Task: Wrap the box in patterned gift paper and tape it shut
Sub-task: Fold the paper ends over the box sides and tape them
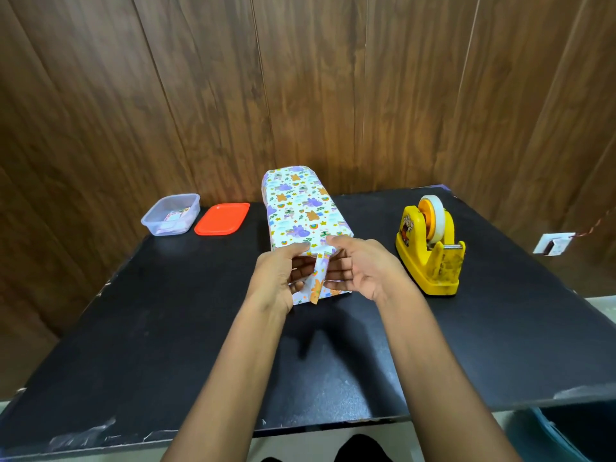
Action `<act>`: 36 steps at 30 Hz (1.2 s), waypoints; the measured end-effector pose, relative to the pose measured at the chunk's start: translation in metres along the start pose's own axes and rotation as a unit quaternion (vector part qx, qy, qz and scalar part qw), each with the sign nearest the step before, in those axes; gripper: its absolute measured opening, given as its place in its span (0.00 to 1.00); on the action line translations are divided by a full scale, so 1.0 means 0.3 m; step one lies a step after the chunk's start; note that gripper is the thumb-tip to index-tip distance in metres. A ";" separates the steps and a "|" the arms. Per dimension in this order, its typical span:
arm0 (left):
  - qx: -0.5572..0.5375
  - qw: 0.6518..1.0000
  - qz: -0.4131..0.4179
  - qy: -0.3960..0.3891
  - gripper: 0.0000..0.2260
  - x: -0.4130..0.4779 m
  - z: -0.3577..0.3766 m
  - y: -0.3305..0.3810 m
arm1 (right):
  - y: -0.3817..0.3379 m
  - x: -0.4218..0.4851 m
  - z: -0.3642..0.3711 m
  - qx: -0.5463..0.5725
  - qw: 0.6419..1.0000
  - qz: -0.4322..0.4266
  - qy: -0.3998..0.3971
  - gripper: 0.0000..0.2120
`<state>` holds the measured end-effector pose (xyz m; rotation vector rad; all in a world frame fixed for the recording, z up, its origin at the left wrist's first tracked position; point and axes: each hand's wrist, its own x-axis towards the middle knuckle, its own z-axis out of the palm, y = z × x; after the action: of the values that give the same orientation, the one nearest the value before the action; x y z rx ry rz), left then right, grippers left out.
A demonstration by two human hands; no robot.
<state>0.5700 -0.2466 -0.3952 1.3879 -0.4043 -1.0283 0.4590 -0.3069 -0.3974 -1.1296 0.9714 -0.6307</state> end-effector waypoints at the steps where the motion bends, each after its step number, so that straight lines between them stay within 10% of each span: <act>1: -0.001 1.000 -0.001 0.000 0.03 0.003 -0.002 -0.001 | 0.004 0.000 0.002 -0.012 1.000 -0.004 0.004 0.11; 12: -0.064 0.997 0.040 0.021 0.05 0.006 0.011 -0.003 | -0.014 -0.007 0.000 -0.122 0.990 -0.023 0.063 0.23; 17: 0.006 0.996 0.083 0.019 0.13 -0.009 -0.038 0.002 | 0.007 0.000 -0.013 -0.242 0.928 -0.179 0.220 0.25; 22: 0.174 0.965 0.190 0.043 0.13 -0.087 -0.056 -0.050 | -0.006 -0.036 -0.023 -0.110 0.980 -0.148 0.072 0.13; 26: 0.370 0.861 0.342 0.076 0.09 -0.086 -0.038 -0.126 | -0.020 -0.024 -0.007 -0.305 0.892 -0.300 0.146 0.03; 31: 0.365 0.778 0.504 0.086 0.09 -0.018 -0.060 -0.174 | -0.059 0.002 -0.038 -0.527 0.794 -0.299 -0.043 0.24; 36: 0.336 0.771 0.537 0.067 0.14 0.032 -0.107 -0.220 | -0.032 0.054 -0.063 -0.480 0.804 -0.343 -0.075 0.20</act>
<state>0.5766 -0.2253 -0.4660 1.4634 -1.3576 0.2225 0.4501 -0.3320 -0.3957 -2.4738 0.7091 -0.5914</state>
